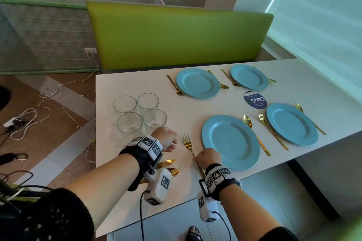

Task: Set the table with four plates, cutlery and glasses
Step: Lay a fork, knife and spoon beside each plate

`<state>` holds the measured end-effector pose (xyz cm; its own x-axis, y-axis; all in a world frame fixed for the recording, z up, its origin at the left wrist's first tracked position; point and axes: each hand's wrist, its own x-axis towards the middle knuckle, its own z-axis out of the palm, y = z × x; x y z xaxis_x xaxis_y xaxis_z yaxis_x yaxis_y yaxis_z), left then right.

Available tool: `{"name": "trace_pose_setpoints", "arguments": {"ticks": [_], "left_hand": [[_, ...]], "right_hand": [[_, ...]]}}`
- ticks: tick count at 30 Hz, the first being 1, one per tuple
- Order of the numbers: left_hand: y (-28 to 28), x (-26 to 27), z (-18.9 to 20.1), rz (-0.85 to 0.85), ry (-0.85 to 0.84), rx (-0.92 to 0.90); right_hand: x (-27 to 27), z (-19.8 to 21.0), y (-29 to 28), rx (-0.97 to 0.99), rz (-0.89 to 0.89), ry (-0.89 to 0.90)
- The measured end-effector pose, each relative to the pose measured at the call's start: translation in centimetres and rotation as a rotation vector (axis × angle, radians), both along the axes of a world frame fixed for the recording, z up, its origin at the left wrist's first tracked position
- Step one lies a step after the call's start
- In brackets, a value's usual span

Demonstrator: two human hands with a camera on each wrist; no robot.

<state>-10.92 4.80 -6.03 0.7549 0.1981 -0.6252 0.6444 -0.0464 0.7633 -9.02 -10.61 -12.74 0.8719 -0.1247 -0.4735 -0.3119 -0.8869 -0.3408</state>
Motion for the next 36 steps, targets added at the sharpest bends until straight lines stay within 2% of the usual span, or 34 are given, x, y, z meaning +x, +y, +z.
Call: {"name": "trace_pose_setpoints", "arguments": {"ticks": [4, 15, 27, 33, 36], "left_hand": [[-0.7, 0.0, -0.1, -0.008, -0.008, -0.013], [-0.4, -1.0, -1.5, -0.037, 0.013, -0.016], [0.4, -1.6, -1.7, -0.042, 0.002, 0.030], [1.0, -2.4, -2.7, -0.118, 0.004, 0.174], [1.9, -3.3, -3.2, -0.270, 0.039, 0.399]], "right_hand": [[0.1, 0.1, 0.0, -0.064, -0.063, -0.056], [1.4, 0.3, -1.5, -0.019, -0.183, -0.078], [1.5, 0.4, -2.2, -0.035, -0.162, -0.088], [1.3, 0.5, -2.4, -0.063, -0.138, -0.103], [0.7, 0.7, -2.5, -0.046, -0.130, -0.126]]}}
